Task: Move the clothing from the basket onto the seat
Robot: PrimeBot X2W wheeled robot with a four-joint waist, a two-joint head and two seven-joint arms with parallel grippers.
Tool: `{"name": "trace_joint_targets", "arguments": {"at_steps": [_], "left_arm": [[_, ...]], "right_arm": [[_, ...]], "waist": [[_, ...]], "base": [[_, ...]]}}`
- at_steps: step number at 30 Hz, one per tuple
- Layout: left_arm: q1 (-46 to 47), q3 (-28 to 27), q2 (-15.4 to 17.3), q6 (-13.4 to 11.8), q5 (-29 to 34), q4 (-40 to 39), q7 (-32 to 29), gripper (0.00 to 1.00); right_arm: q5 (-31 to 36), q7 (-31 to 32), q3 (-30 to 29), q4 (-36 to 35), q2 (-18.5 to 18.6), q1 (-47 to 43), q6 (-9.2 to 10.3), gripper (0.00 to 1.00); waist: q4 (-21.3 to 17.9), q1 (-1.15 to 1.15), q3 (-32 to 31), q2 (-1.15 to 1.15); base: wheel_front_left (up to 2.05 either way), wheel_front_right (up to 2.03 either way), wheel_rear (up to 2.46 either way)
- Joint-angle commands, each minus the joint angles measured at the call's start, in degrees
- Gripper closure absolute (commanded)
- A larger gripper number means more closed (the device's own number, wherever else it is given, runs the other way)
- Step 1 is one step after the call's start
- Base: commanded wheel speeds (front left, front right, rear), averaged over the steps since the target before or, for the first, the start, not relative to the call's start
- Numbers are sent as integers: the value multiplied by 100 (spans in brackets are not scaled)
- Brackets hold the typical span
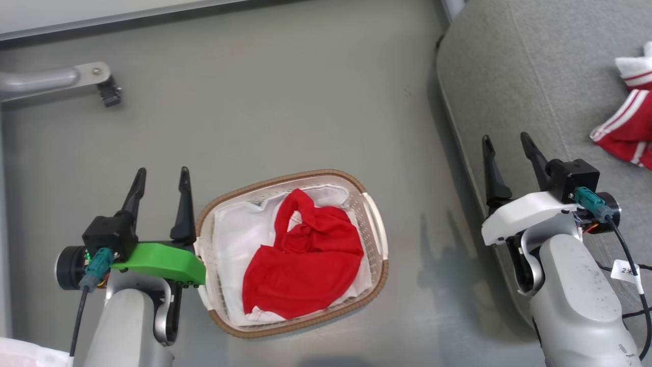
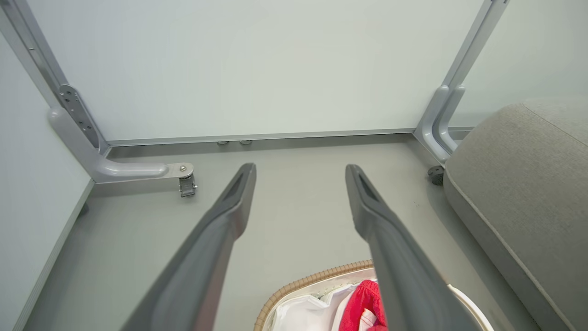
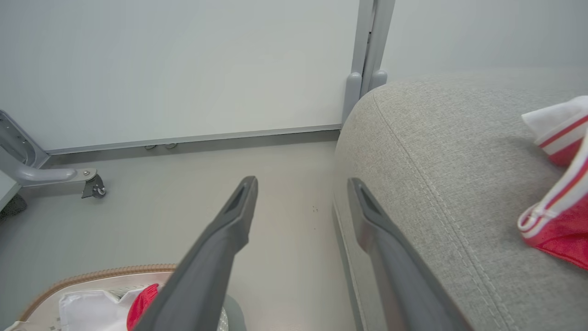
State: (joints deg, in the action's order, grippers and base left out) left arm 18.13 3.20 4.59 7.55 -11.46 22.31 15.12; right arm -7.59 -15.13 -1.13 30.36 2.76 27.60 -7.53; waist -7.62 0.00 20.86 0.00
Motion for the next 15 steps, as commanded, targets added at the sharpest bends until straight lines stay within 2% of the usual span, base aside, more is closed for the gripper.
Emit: {"name": "trace_joint_targets", "arguments": {"at_steps": [1, 8, 15], "left_arm": [[-98, -102, -18, -16, 38, 31, 5, 0], [-162, -422, -121, -15, 170, 127, 5, 0], [-341, -582, -158, -15, 284, 205, 5, 0]], "right_arm": [[-171, -2, 49, 13, 34, -5, 8, 0], [-249, -2, 422, -143, 29, -212, 8, 0], [-186, -2, 591, -212, 26, -472, 8, 0]], "waist": [[292, 0, -226, 0], [536, 0, -456, 0], [614, 0, -674, 0]], "base": [[0, 0, 0], [0, 0, 0], [0, 0, 0]]}}
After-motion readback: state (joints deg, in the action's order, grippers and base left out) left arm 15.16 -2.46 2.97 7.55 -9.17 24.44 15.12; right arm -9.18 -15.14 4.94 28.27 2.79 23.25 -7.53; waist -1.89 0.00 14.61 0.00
